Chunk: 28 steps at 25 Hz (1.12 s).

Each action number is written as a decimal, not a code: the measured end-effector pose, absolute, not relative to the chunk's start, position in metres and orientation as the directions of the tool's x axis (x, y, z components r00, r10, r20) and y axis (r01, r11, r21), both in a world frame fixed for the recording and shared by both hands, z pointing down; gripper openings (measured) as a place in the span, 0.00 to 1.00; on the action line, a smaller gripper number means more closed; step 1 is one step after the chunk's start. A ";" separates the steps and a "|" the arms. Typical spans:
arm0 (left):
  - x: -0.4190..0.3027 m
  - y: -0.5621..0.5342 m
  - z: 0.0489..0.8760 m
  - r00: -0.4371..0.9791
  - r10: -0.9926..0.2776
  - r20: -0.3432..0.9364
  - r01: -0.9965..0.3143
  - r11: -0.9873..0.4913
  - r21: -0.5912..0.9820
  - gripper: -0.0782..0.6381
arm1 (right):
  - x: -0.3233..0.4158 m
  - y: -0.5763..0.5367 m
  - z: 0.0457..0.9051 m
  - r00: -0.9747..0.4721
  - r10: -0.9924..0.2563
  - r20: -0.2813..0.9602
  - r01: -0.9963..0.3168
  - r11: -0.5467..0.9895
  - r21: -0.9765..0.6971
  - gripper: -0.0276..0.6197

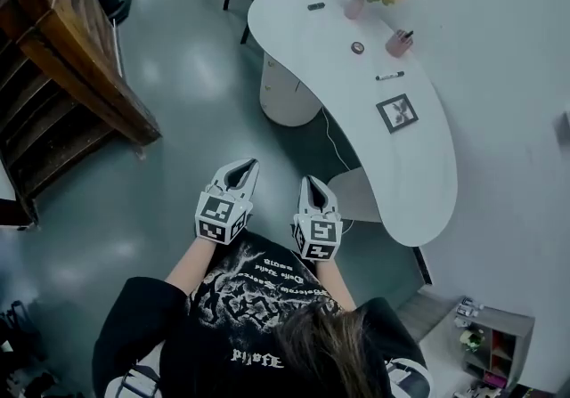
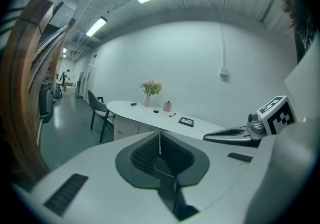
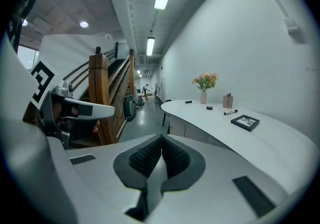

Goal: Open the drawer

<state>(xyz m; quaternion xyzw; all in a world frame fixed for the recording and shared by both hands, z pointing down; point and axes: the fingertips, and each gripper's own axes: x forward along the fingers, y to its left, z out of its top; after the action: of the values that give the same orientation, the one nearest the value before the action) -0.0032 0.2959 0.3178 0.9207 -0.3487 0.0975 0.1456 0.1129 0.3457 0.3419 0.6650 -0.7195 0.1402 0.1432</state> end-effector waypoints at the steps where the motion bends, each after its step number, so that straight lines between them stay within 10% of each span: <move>1: -0.005 0.287 0.318 0.740 -0.611 0.281 -0.668 -0.717 0.201 0.15 | 0.111 0.337 0.342 -0.068 -0.917 0.393 -0.998 0.069 -0.012 0.08; 28: -0.006 0.187 0.343 0.739 -0.589 0.326 -0.663 -0.721 0.202 0.15 | 0.112 0.214 0.349 -0.042 -0.925 0.377 -0.998 0.021 -0.062 0.08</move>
<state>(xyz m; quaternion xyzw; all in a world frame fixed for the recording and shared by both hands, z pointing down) -0.0065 0.1872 0.3433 0.9197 -0.3404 0.1201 0.1544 0.1116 0.2136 0.3491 0.6821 -0.7049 0.1562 0.1162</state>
